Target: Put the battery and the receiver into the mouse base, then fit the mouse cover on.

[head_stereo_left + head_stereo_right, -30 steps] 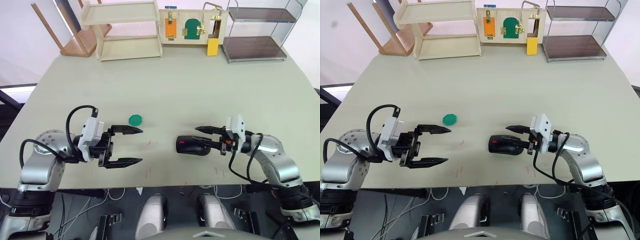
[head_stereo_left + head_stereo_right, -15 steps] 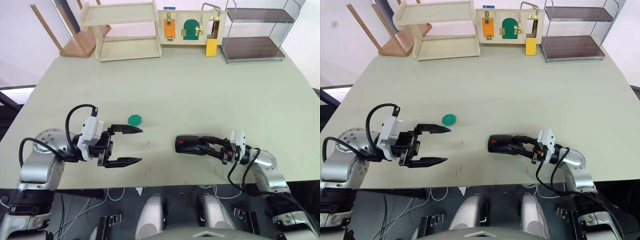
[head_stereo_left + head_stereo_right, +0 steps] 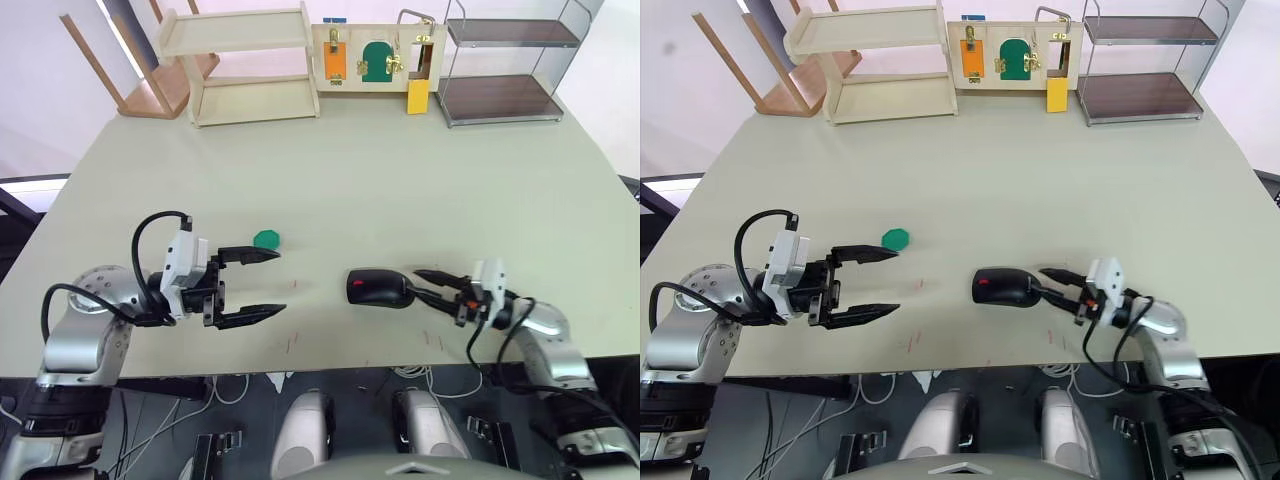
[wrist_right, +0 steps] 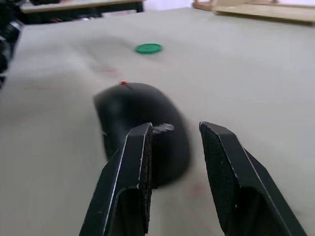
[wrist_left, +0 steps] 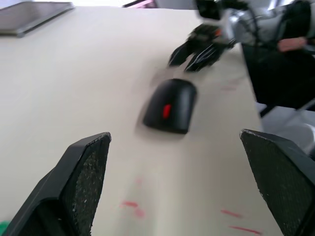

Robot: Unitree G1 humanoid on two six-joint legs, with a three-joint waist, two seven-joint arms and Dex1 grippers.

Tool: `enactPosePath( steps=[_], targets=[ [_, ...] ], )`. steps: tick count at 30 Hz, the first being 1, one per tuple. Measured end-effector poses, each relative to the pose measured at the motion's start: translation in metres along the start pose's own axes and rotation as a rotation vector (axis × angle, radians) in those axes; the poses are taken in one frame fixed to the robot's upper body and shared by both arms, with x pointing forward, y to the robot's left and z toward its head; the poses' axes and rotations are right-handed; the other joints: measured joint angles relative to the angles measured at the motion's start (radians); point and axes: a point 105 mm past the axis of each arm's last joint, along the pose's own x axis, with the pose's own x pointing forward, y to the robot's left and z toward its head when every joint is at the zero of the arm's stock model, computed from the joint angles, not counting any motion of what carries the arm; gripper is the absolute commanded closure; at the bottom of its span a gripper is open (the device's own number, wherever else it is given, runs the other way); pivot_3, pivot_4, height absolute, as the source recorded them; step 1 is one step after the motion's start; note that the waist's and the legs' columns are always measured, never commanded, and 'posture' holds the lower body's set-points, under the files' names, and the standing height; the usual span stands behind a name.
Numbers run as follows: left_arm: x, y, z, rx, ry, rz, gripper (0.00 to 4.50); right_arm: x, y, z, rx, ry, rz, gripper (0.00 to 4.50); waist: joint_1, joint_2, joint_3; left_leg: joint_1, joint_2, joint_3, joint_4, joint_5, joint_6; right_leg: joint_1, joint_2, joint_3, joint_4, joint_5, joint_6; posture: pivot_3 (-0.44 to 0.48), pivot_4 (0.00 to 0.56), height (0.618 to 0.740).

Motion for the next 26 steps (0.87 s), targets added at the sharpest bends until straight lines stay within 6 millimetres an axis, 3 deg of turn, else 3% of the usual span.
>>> enactPosePath(
  steps=[3,4,6,9,16,22,26],
  targets=[
    [-0.004,0.004,-0.01,-0.051,0.002,0.09,0.0,-0.017,-0.007,0.004,-0.013,0.02,-0.036,2.91,0.0,0.0,0.0,0.001,0.0,0.0,-0.002,0.0,0.0,0.0,0.0,0.001,0.0,0.0,0.0,0.0,0.15,0.74],
    [-0.006,0.007,-0.021,-0.106,-0.008,0.155,0.0,-0.031,-0.01,0.001,-0.006,0.047,-0.066,2.3,0.001,0.0,0.0,0.001,0.0,0.0,-0.002,0.0,0.0,0.0,0.0,0.001,0.0,0.0,0.0,0.0,0.15,0.74],
    [-0.008,0.008,-0.029,-0.147,-0.006,0.195,0.0,-0.037,-0.012,0.001,-0.003,0.056,-0.085,1.6,0.001,0.0,0.0,0.001,0.0,0.001,-0.002,0.0,0.0,0.0,0.0,0.001,0.0,0.0,0.0,0.0,0.15,0.74],
    [-0.014,0.01,-0.037,-0.19,-0.013,0.277,0.0,-0.053,-0.012,-0.004,0.019,0.083,-0.128,0.06,0.001,0.0,0.0,0.001,0.001,0.001,-0.002,0.0,0.0,0.0,0.0,0.001,0.0,0.0,0.0,0.0,0.15,0.74],
    [-0.031,0.0,-0.064,-0.294,0.005,0.423,0.0,-0.09,-0.009,-0.015,0.084,0.118,-0.264,0.06,0.001,-0.001,0.0,0.002,0.001,0.0,-0.002,0.0,0.0,0.0,0.0,0.004,0.0,0.0,0.0,0.0,0.15,0.74],
    [-0.048,-0.01,-0.083,-0.311,0.098,0.527,0.0,-0.113,-0.006,-0.018,0.098,0.149,-0.343,0.06,0.001,-0.001,0.0,0.003,0.002,0.001,-0.002,0.0,0.0,0.0,-0.002,0.006,0.0,0.0,0.0,0.0,0.15,0.74],
    [-0.049,-0.012,-0.087,-0.303,0.114,0.569,0.0,-0.122,-0.01,-0.018,0.104,0.157,-0.388,0.06,0.001,-0.001,0.0,0.003,0.002,0.001,-0.002,0.0,0.0,-0.001,-0.002,0.006,0.0,0.0,0.0,0.0,0.15,0.74]
  ],
)
